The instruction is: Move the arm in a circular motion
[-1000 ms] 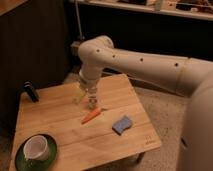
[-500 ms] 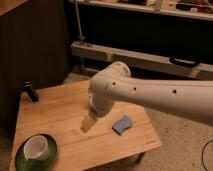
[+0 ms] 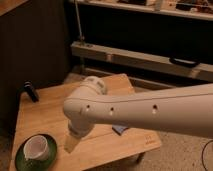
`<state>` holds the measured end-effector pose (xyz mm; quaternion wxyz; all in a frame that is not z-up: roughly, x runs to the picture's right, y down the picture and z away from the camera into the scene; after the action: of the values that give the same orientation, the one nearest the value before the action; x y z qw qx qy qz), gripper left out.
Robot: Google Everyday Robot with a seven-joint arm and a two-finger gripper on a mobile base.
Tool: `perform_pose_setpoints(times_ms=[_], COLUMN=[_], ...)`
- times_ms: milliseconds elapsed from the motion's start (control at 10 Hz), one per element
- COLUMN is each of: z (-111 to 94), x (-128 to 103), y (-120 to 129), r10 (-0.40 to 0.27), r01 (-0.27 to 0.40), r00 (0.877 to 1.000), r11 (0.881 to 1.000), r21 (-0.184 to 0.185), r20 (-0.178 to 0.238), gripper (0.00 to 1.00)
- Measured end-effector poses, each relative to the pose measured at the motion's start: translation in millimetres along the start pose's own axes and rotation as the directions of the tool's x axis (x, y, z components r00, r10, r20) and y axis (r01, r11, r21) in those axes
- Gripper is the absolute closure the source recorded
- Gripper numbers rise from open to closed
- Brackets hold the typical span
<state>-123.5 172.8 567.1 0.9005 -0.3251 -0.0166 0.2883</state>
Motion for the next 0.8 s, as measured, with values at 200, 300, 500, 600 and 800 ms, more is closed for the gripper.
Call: perform_pose_setpoints(times_ms=[200, 300, 500, 600, 800], z=[11.4, 14.8, 21.0, 23.8, 25.7], x=[-55.4, -75.0, -126.0, -149.2, -190.0], y=[15.6, 18.1, 16.0, 8.5, -22.4], r10=[-0.086, -0.115, -0.182, -0.207, -0.233], r01=[0.086, 0.115, 0.182, 0.207, 0.233], r00=[0.996, 0.993, 0.983, 0.978, 0.973], r11=[0.996, 0.993, 0.983, 0.978, 0.973], r21=[0.000, -0.001, 0.002, 0.003, 0.006], r20=[0.004, 0.005, 0.010, 0.010, 0.002], gripper=[0.20, 0.20, 0.20, 0.20, 0.20])
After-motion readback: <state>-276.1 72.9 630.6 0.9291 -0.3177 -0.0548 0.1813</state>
